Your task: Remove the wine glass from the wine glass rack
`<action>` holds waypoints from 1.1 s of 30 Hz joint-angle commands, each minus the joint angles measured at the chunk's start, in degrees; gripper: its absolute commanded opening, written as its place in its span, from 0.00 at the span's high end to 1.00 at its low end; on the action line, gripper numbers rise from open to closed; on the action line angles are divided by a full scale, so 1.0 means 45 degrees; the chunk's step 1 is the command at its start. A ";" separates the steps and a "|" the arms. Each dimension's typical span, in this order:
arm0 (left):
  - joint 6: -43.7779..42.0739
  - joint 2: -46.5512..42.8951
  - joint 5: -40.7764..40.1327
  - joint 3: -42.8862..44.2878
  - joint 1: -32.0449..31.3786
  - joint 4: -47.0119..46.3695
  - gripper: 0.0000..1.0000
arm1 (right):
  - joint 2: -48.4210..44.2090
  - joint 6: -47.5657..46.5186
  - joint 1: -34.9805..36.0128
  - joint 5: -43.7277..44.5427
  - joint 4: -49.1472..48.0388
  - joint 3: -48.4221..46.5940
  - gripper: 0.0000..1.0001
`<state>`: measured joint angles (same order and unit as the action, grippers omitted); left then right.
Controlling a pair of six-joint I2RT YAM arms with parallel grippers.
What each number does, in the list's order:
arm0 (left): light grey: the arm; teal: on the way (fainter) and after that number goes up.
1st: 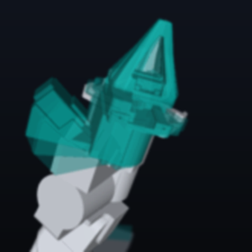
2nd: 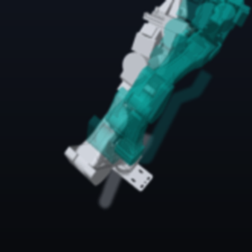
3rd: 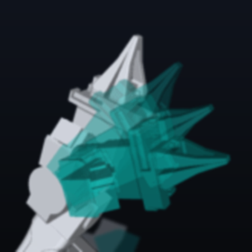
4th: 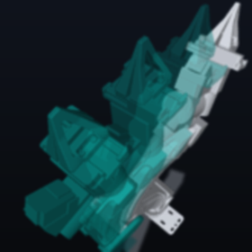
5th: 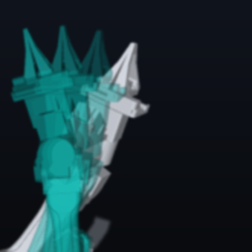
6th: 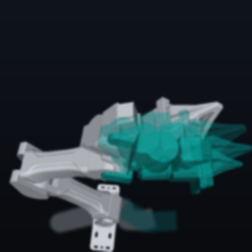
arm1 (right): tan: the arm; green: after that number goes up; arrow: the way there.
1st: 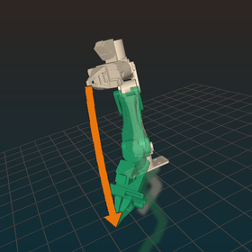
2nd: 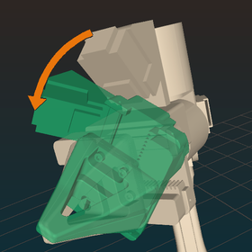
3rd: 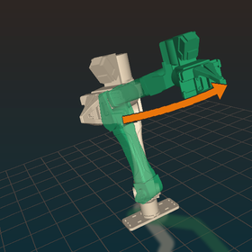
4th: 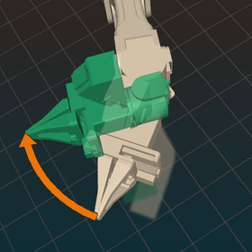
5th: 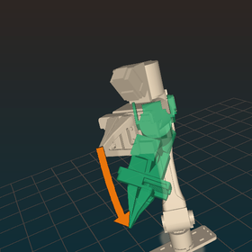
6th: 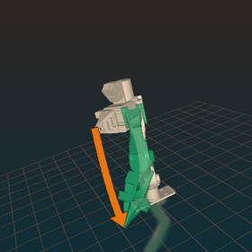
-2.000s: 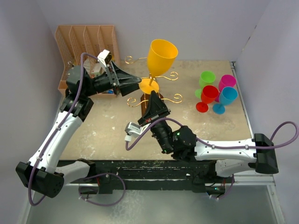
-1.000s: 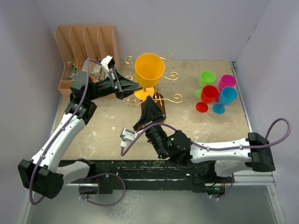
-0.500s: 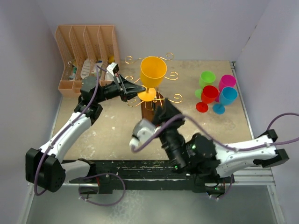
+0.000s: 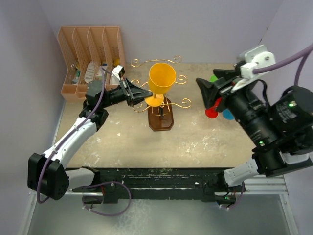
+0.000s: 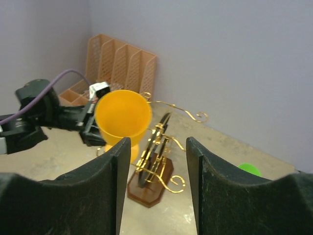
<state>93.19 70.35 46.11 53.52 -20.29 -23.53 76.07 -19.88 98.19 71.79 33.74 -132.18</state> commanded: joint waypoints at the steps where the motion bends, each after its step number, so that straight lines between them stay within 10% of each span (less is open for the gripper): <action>1: -0.1364 -0.0116 0.0125 0.0268 -0.0011 -0.0131 1.00 | 0.1431 0.1927 -0.0041 -0.1256 0.2157 -0.1813 0.47; 13: -0.4043 -0.1173 0.0140 0.0858 -0.0021 0.2316 1.00 | 0.1468 0.7181 -0.6229 -0.9928 0.5842 -0.1425 0.45; 33: -0.4433 -0.1896 0.0438 0.0406 -0.0016 0.1889 1.00 | 0.2286 0.7748 -0.9566 -1.4174 0.6650 -0.1048 0.56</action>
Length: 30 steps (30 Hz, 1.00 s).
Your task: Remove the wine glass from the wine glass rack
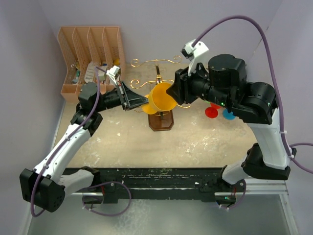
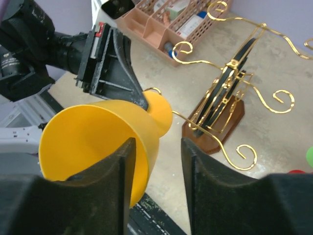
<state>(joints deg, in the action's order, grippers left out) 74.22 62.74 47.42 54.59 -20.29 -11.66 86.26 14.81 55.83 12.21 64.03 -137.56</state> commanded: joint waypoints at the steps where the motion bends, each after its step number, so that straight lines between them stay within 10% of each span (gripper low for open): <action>1: -0.0212 -0.0187 0.0144 0.0205 -0.0009 -0.0756 1.00 | 0.0047 0.0031 -0.0185 -0.0979 -0.0039 0.0208 0.62; 6: -0.0271 -0.0059 0.0132 0.0385 -0.0019 -0.0562 1.00 | -0.0097 0.0321 -0.0606 -0.0579 0.0180 0.0348 1.00; 8: -0.0434 -0.0056 0.0077 0.0459 -0.0020 -0.0270 1.00 | -0.0346 0.0523 -0.0826 -0.0296 0.0156 0.0437 1.00; 12: -0.1117 -0.0189 -0.0242 0.0767 -0.0009 0.0631 0.37 | -0.0963 0.0907 -0.1250 0.0574 0.0249 0.0424 1.00; 15: -0.2173 -0.0311 -0.0731 0.1292 -0.0007 0.2048 0.20 | -0.1474 0.1062 -0.1507 0.2229 0.0651 0.0324 1.00; 23: -0.4039 -0.1301 -0.2448 0.1761 -0.0020 0.3457 0.18 | -0.2700 0.1657 -0.1838 0.5921 0.1689 0.1557 1.00; 30: -0.5205 -0.2352 -0.3250 0.1949 -0.0020 0.4162 0.18 | -0.4415 0.2593 -0.2716 0.4765 0.0574 0.6287 1.00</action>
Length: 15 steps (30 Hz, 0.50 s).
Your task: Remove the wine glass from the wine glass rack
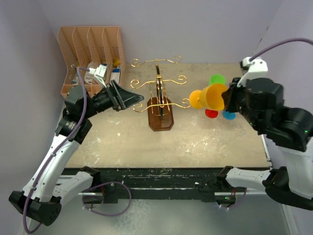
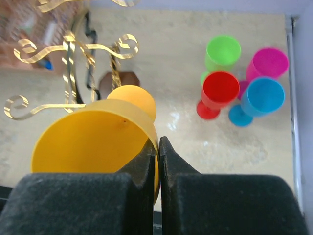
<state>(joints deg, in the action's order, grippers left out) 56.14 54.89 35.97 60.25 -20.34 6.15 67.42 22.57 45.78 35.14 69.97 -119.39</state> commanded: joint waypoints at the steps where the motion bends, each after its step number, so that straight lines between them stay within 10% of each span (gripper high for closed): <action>1: -0.1245 -0.0730 -0.0697 0.0703 -0.0012 0.0228 0.18 | -0.0408 0.0996 -0.0707 -0.0670 -0.0880 0.2830 1.00; 15: -0.1856 -0.1696 -0.1015 0.0959 -0.0009 0.1092 0.20 | -0.2069 0.0691 -0.5596 -0.5403 -0.3856 0.9028 1.00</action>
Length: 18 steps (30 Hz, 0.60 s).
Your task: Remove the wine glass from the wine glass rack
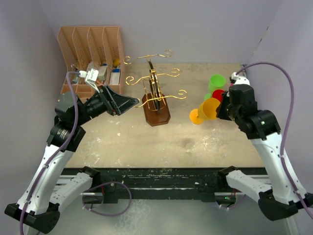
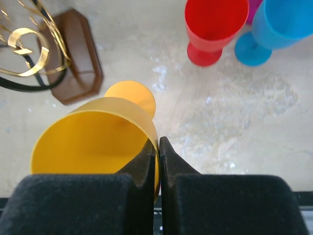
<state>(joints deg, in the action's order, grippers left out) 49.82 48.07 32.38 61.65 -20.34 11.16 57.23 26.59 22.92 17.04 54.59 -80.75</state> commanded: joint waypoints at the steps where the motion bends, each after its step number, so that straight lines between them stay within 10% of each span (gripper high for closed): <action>1: -0.0487 -0.0176 -0.0223 0.0645 -0.0011 0.0028 0.20 | 0.0185 -0.0220 -0.0548 -0.1332 -0.0237 0.0193 1.00; 7: -0.0293 -0.0123 -0.0073 0.0362 -0.0002 -0.0325 0.20 | 0.0616 -0.0380 -0.0750 0.0226 0.1068 -0.0664 1.00; 18: -0.0255 -0.0201 -0.0029 0.0236 -0.0012 -0.0278 0.20 | 0.1182 -0.1036 -0.5052 -0.2796 -0.1540 0.2136 1.00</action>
<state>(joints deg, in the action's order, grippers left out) 49.43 47.99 32.34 62.00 -20.34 11.29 62.08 23.03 4.32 7.68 53.10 -72.31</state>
